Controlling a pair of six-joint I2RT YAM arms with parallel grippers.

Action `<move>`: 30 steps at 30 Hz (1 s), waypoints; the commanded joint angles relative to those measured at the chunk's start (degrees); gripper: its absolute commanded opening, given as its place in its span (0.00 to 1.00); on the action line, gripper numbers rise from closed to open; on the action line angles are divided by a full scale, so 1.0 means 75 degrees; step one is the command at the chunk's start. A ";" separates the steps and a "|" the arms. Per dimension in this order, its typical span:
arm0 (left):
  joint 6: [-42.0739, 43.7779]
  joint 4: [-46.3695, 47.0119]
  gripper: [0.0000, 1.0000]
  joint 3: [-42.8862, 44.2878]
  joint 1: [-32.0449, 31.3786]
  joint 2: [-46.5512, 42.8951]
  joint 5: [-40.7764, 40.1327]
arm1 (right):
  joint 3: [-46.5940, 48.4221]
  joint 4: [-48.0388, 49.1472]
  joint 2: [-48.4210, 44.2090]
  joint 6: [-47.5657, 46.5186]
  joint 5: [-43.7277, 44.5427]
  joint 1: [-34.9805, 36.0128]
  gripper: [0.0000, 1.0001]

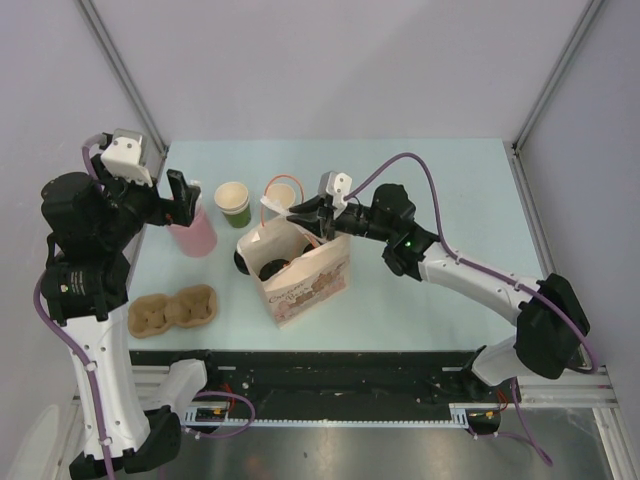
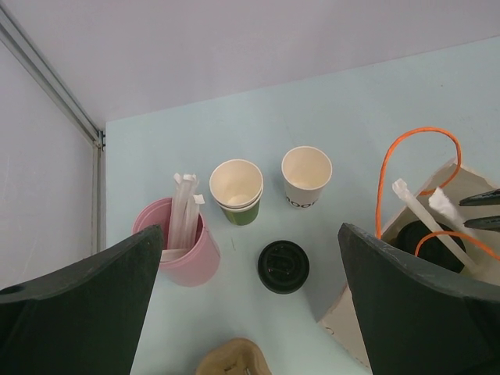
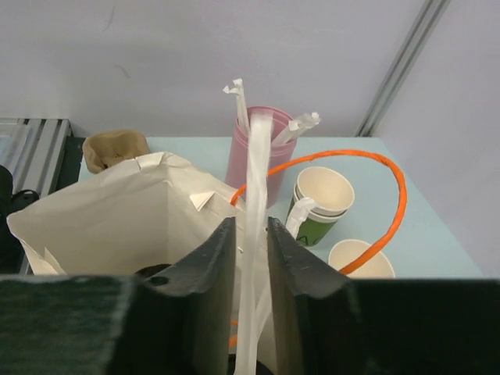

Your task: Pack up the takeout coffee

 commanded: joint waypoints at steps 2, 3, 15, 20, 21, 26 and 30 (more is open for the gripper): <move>-0.0022 0.0326 1.00 0.0101 0.0045 -0.0061 -0.0125 | -0.0039 -0.0297 -0.0212 -0.0033 0.0009 -0.0097 0.33; -0.0011 0.0303 1.00 0.0112 0.0045 -0.0061 -0.0125 | -0.0039 -0.0321 -0.0235 -0.0021 0.0032 -0.0098 0.37; 0.0141 0.0315 1.00 -0.0835 0.0045 -0.0119 -0.0405 | -0.0039 -0.1175 -0.2014 0.0459 0.0909 -0.0191 0.99; 0.0645 0.0326 1.00 -0.2204 0.0045 -0.0423 -0.0698 | -0.0039 -0.3575 -0.3246 0.0622 0.3060 -0.0963 1.00; 0.0727 0.0338 1.00 -0.2405 0.0034 -0.0459 -0.0722 | -0.0039 -0.4043 -0.3375 0.0716 0.3416 -0.1150 1.00; 0.1231 0.0478 1.00 -0.3739 0.0022 -0.0681 -0.0665 | -0.0716 -0.6098 -0.3925 0.1162 0.5264 -0.2929 1.00; 0.1629 0.1110 1.00 -0.4749 0.0033 -0.1161 -0.0605 | -0.2309 -0.5539 -0.4476 0.1676 0.5518 -0.4045 1.00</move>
